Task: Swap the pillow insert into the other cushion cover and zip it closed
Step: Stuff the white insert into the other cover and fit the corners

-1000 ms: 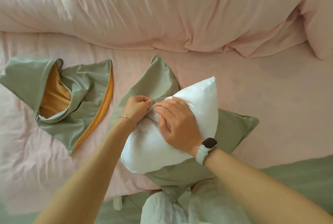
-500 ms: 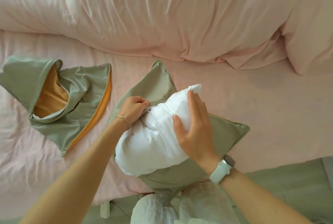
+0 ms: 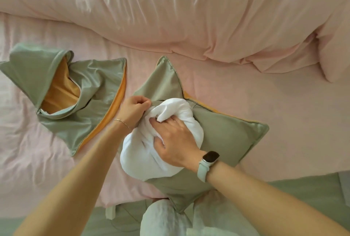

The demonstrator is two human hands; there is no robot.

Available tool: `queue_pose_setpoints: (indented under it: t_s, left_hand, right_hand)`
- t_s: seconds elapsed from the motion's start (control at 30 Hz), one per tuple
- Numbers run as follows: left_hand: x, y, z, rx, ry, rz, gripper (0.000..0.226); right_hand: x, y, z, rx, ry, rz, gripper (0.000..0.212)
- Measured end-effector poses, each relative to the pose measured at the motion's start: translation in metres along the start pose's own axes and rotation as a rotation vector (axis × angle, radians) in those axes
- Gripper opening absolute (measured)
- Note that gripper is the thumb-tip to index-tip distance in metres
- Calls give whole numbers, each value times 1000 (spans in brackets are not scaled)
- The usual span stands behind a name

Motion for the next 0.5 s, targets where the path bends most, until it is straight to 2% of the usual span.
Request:
queue_pose_setpoints:
  t_s: [0.1, 0.23, 0.3, 0.37, 0.5]
  left_hand:
    - [-3, -14, 6, -34, 50, -45, 29]
    - [1, -21, 3, 160, 156, -81, 16]
    - [10, -22, 0, 159, 145, -125, 11]
    - [17, -19, -2, 132, 116, -106, 11]
    - [17, 3, -8, 156, 138, -36, 13]
  right_hand:
    - [30, 10, -3, 3, -11, 104, 50]
    - [80, 7, -29, -90, 61, 235, 29]
    - [78, 10, -25, -243, 42, 145, 27]
    - [58, 14, -16, -284, 51, 29, 31]
    - [28, -4, -23, -211, 44, -156, 36]
Point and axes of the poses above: each hand's wrist, its own x-axis towards the middle knuckle, its own y-axis out of the palm, z = x × y, the point moved 1 cm from there along x, towards the middle knuckle, and after that the axes turned 15 degrees about -y, right-handed, at the moved point
